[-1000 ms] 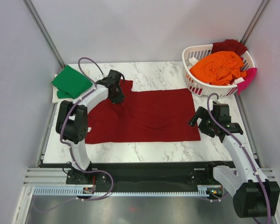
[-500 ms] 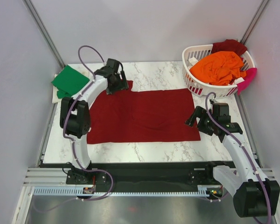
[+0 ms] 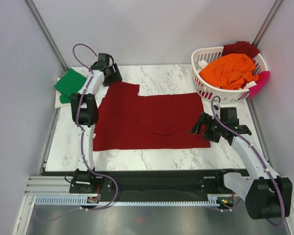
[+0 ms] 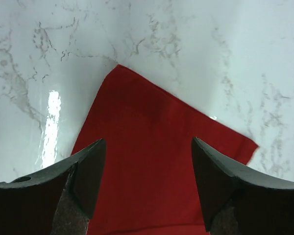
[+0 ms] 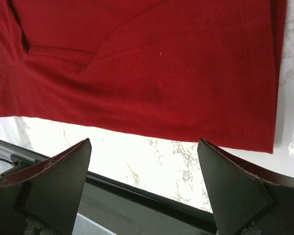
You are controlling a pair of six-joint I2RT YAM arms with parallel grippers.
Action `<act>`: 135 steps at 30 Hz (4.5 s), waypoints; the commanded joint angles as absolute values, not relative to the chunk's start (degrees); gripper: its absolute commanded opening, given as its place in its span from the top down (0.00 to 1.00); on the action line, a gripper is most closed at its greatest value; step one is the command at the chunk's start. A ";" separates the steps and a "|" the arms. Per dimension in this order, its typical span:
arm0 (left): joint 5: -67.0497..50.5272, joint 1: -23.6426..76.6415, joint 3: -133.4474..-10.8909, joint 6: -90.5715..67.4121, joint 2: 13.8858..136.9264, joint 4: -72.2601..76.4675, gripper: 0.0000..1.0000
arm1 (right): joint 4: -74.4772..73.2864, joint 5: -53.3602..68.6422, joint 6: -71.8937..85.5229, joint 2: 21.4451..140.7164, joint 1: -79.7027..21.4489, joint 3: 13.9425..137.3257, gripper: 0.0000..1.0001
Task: Fold and stack the t-shirts
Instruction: Fold the tshirt
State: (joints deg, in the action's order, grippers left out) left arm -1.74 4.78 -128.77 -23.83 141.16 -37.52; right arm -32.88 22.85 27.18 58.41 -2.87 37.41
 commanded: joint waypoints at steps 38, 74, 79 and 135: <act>-14.43 3.34 -131.67 -29.71 146.70 -36.47 0.98 | -27.95 23.65 26.54 62.05 -3.60 37.69 0.02; -4.22 -7.12 -101.07 -20.48 114.35 -47.20 0.98 | -34.98 -7.90 21.89 127.59 -15.38 111.43 0.05; -5.10 -7.21 -101.25 -20.48 114.00 -47.20 0.98 | -37.62 -14.41 21.62 134.99 -15.82 118.73 0.13; -2.64 1.85 -96.87 -14.41 95.56 -47.81 0.98 | -34.28 -11.69 19.60 112.16 -13.89 97.40 1.00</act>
State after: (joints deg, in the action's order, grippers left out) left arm -4.36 1.74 -100.05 -16.51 101.80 -48.21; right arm -35.53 -12.73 19.51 116.51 -14.02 101.12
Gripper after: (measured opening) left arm 0.029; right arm 0.018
